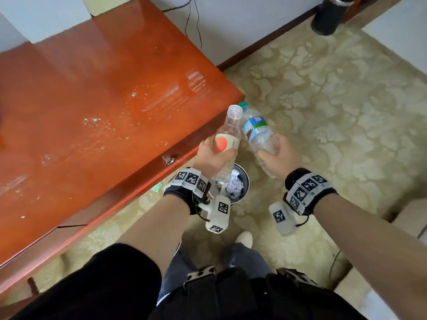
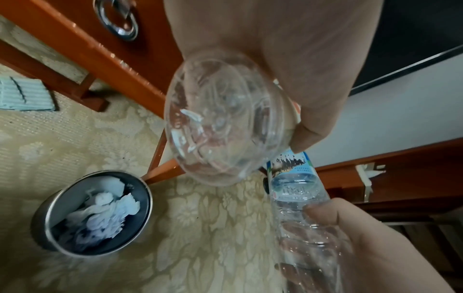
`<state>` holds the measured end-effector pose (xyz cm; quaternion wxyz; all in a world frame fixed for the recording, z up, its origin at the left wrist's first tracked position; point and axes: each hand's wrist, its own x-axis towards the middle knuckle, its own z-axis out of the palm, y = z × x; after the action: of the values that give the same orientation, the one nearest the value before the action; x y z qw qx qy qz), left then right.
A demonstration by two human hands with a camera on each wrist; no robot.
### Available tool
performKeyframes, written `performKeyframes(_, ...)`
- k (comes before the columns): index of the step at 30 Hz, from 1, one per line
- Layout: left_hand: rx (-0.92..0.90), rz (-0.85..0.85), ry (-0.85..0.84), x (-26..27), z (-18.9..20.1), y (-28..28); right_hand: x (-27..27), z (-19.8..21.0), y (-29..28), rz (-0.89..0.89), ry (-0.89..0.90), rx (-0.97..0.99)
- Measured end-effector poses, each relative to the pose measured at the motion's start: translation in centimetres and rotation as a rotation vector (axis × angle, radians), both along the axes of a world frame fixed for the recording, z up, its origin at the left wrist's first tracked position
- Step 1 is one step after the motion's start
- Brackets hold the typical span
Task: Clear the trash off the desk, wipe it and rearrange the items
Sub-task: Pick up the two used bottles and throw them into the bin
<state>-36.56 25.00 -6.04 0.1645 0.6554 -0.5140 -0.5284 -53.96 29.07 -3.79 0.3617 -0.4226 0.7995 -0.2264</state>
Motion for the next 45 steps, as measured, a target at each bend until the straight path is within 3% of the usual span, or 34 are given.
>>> performKeyframes(12,0.147,-0.215,-0.139,-1.5,-13.0,2.3,-1.4,-13.3,4.3,-0.131,-0.079,0.206)
performKeyframes(21,0.279,-0.273,-0.21,1.0,-24.1,3.8,0.4,-25.2,6.2,-0.125,-0.143,0.377)
performKeyframes(28,0.35,-0.295,-0.235,2.7,-30.1,6.7,1.9,-31.9,8.9,-0.161,-0.256,0.382)
performKeyframes(34,0.425,-0.243,-0.191,3.5,-32.0,7.7,2.4,-34.1,9.8,-0.278,-0.366,0.41)
performKeyframes(45,0.459,-0.273,-0.238,-1.1,-33.3,-0.3,0.0,-37.5,2.8,-0.263,-0.475,0.545)
